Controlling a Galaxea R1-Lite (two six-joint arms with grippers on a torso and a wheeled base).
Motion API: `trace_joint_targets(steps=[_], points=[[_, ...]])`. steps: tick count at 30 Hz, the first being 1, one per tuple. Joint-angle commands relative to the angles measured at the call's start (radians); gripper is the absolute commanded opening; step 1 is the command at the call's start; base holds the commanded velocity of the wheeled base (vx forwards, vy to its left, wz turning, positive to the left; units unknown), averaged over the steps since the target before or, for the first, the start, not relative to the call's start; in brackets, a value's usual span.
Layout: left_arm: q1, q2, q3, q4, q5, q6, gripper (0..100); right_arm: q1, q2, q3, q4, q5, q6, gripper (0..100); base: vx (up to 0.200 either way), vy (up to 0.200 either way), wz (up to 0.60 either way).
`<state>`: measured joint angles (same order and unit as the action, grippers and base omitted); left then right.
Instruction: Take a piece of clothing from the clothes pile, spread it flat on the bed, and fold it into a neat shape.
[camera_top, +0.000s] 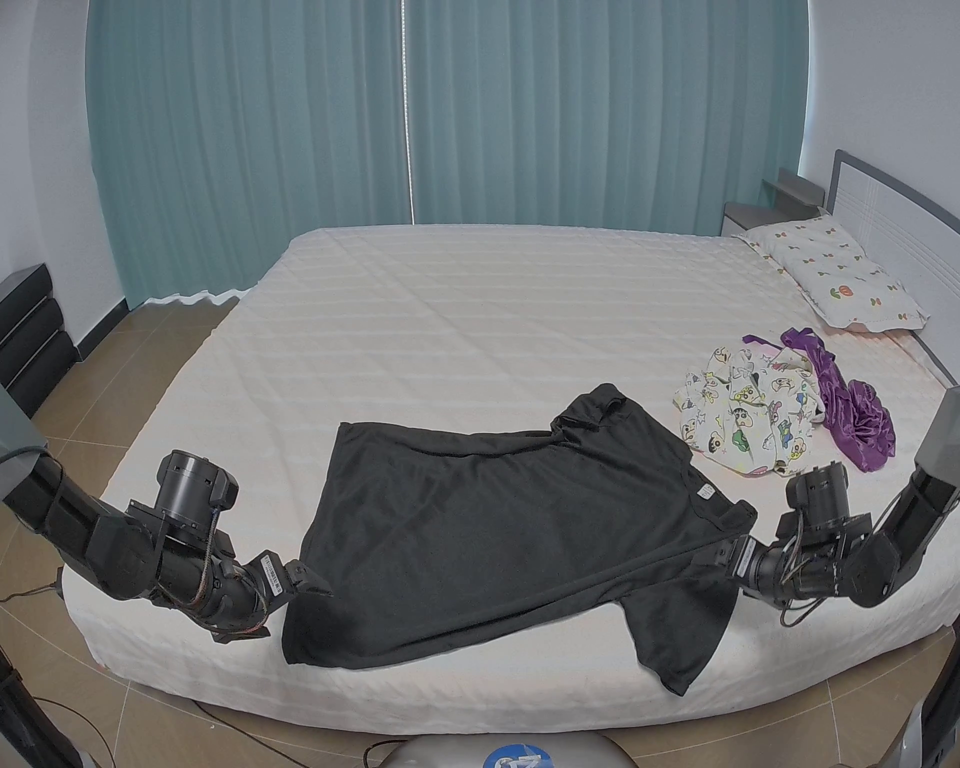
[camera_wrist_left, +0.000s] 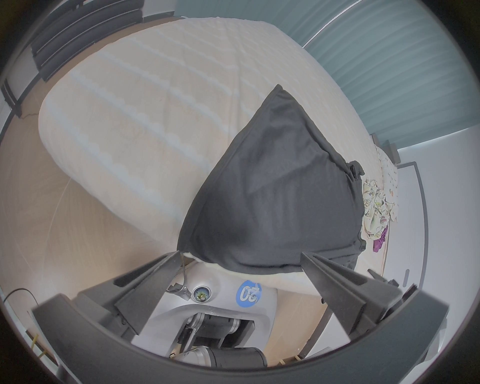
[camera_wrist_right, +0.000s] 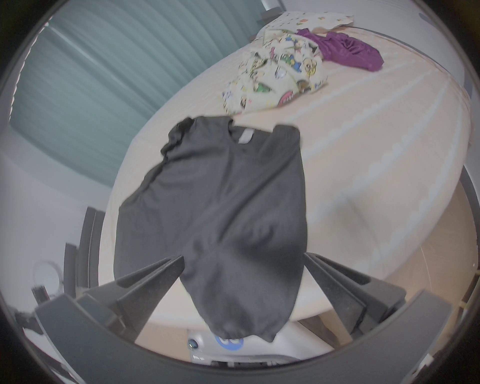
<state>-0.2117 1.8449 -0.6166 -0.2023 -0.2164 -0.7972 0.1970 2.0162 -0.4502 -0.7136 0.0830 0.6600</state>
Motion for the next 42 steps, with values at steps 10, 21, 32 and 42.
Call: trace_joint_targets(steps=[10,21,32,42], points=[[-0.006,0.128,0.024,-0.149,-0.009,-0.073,100,0.053,0.153,0.096,-0.122,-0.008,-0.040,100,0.000,0.000,0.00],[0.002,0.128,0.018,-0.149,-0.017,-0.073,100,0.056,0.260,0.082,-0.313,-0.037,-0.037,100,0.000,0.000,0.00],[0.003,0.129,0.018,-0.149,-0.024,-0.071,100,0.044,0.234,0.113,-0.320,-0.052,-0.036,0,0.000,0.000,0.00],[0.002,0.131,0.024,-0.147,-0.023,-0.062,100,-0.060,0.138,0.211,-0.297,-0.048,-0.102,0,0.000,0.000,0.00]])
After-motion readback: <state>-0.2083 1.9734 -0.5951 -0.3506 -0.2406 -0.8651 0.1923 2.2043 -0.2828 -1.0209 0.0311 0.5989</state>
